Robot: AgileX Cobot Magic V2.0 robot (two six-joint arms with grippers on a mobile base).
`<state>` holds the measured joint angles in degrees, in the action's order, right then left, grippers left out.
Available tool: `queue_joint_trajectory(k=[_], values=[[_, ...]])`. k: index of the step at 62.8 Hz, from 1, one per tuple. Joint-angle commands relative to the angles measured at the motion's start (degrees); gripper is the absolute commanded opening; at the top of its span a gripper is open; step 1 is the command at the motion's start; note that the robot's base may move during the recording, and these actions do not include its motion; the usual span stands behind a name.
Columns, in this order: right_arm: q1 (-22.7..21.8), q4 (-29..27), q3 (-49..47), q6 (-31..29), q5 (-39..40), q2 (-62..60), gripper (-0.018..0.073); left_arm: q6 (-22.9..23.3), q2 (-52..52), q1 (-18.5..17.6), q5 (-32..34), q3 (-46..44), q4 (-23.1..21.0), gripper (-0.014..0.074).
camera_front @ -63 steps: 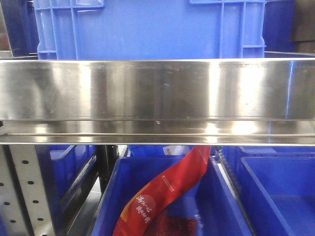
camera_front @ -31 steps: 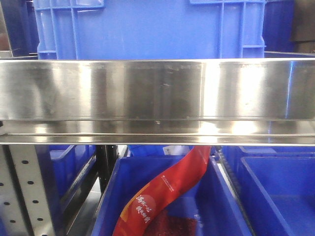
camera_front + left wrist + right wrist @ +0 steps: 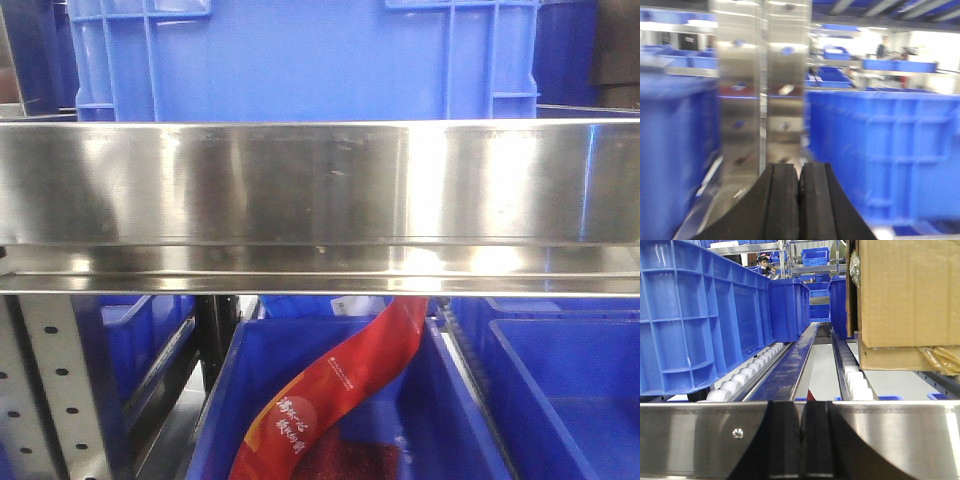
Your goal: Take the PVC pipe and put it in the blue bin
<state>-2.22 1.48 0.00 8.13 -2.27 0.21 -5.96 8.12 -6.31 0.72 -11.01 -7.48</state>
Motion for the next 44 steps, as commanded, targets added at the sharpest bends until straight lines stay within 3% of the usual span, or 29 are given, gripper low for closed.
queue_joint_trajectory(k=[1, 10, 17, 19, 28, 31, 36, 44], values=[[-0.1, 0.4, 0.0, -0.2, 0.6, -0.2, -0.0168, 0.1, -5.8, 2.8, 0.1, 4.3, 0.3, -0.0111], [-0.1, 0.4, 0.0, -0.2, 0.6, -0.2, -0.0168, 0.1, -8.1, 5.4, 0.0, 10.0, 0.3, -0.0111], [-0.1, 0.4, 0.0, -0.2, 0.6, -0.2, -0.0168, 0.1, -8.1, 5.6, -0.7, 11.0, 0.5, -0.0111], [-0.1, 0.4, 0.0, -0.2, 0.6, -0.2, -0.0168, 0.1, -8.1, 5.6, -3.4, 11.0, 2.2, -0.0111], [-0.1, 0.4, 0.0, -0.2, 0.6, -0.2, -0.0168, 0.1, -8.1, 5.6, -4.1, 11.0, 8.7, -0.0111], [-0.1, 0.4, 0.0, -0.2, 0.6, -0.2, -0.0168, 0.1, -8.1, 5.6, -4.1, 11.0, 8.4, -0.0111], [-0.1, 0.4, 0.0, -0.2, 0.6, -0.2, -0.0168, 2.2, -8.1, 5.6, -4.4, 11.0, 3.5, -0.0111], [-0.1, 0.4, 0.0, -0.2, 0.6, -0.2, -0.0168, 2.9, -8.1, 5.6, -4.0, 11.0, 4.6, -0.0111]])
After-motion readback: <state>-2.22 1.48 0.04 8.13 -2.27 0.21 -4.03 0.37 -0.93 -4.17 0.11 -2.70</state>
